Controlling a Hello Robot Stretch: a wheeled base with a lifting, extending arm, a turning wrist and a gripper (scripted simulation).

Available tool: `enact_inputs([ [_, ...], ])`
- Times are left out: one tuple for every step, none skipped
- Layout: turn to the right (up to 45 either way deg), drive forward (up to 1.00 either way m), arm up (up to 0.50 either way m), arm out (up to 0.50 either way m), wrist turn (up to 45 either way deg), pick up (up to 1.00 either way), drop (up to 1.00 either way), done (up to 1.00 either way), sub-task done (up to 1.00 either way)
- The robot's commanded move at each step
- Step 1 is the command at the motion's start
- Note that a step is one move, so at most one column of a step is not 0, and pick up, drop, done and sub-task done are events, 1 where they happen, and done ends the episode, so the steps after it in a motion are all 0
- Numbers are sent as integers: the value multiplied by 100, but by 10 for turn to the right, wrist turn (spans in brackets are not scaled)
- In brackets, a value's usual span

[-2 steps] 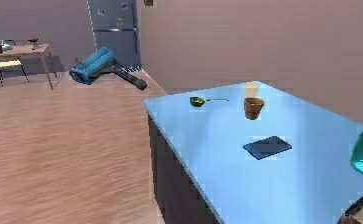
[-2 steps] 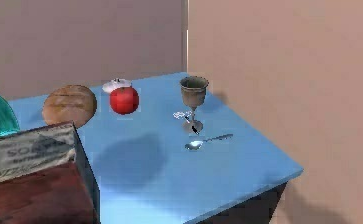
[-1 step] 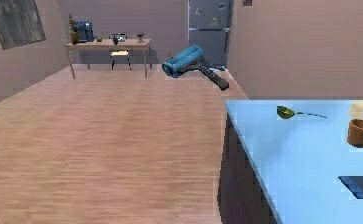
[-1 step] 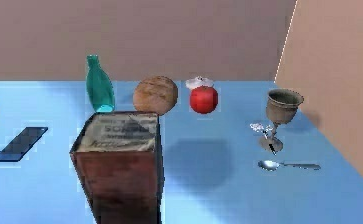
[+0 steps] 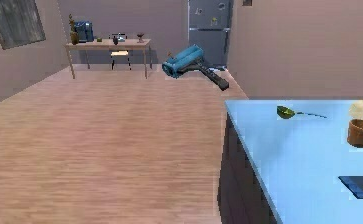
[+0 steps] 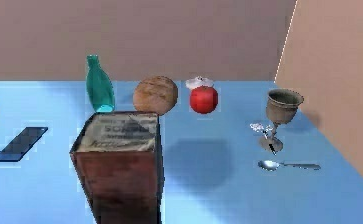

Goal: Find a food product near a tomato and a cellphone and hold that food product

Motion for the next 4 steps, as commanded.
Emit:
enact_inputs([
  [0,0,38,0,0,0,0,0,0],
  [0,0,0,46,0,0,0,0,0],
  [0,0,0,0,450,0,0,0,0],
  [0,0,0,0,450,0,0,0,0],
])
